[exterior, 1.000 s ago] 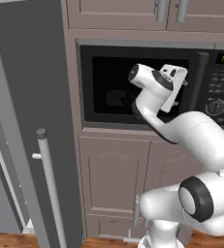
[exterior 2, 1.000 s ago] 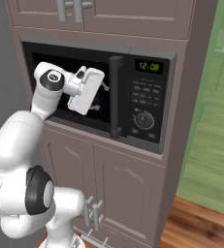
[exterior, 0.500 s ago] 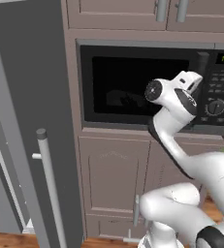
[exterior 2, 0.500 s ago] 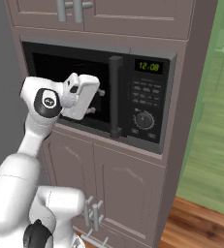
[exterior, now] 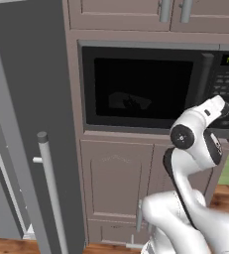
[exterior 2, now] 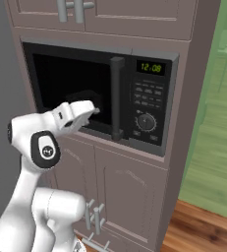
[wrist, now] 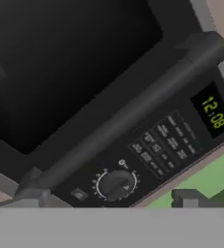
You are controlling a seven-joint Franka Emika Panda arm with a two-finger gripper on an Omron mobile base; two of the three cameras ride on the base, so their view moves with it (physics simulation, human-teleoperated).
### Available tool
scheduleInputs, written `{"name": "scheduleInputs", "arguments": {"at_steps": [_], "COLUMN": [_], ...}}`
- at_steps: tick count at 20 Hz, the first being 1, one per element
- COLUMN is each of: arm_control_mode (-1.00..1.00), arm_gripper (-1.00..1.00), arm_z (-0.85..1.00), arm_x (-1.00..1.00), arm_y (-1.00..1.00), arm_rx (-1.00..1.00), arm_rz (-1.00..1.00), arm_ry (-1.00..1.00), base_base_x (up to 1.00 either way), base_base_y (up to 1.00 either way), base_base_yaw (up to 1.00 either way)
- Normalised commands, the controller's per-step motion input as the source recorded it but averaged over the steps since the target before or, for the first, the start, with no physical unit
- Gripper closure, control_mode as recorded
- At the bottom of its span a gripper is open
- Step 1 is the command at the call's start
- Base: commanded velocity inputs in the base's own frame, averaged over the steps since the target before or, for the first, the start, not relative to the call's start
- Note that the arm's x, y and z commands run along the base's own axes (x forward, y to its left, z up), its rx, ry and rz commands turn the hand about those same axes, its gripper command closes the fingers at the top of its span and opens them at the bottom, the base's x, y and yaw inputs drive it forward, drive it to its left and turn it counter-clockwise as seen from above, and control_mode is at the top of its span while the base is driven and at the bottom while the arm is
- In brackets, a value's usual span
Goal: Place the tupperware containing the fish and carrot meal in the microwave. Close the microwave door and press the start button to reheat the meal.
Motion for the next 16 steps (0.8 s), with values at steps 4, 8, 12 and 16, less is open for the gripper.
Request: {"name": "scheduleInputs", "arguments": {"at_steps": [4, 8, 12, 16], "arm_control_mode": [-1.00, -1.00, -1.00, -1.00], "arm_gripper": [-1.00, -1.00, -1.00, -1.00], "arm_z": [0.00, 0.00, -0.11, -0.22], "arm_x": [-0.88, -0.82, -0.36, 0.00], "arm_y": [-0.17, -0.43, -0.75, -0.52], "arm_rx": [0.43, 0.54, 0.64, 0.71], "arm_rz": [0.10, 0.00, 0.07, 0.07], "arm_ry": [-0.19, -0.17, -0.04, 0.00], "base_base_x": [0.00, 0.00, 0.00, 0.00], "base_base_y": [0.00, 0.00, 0.00, 0.00], "base_base_yaw": [0.00, 0.00, 0.00, 0.00]}}
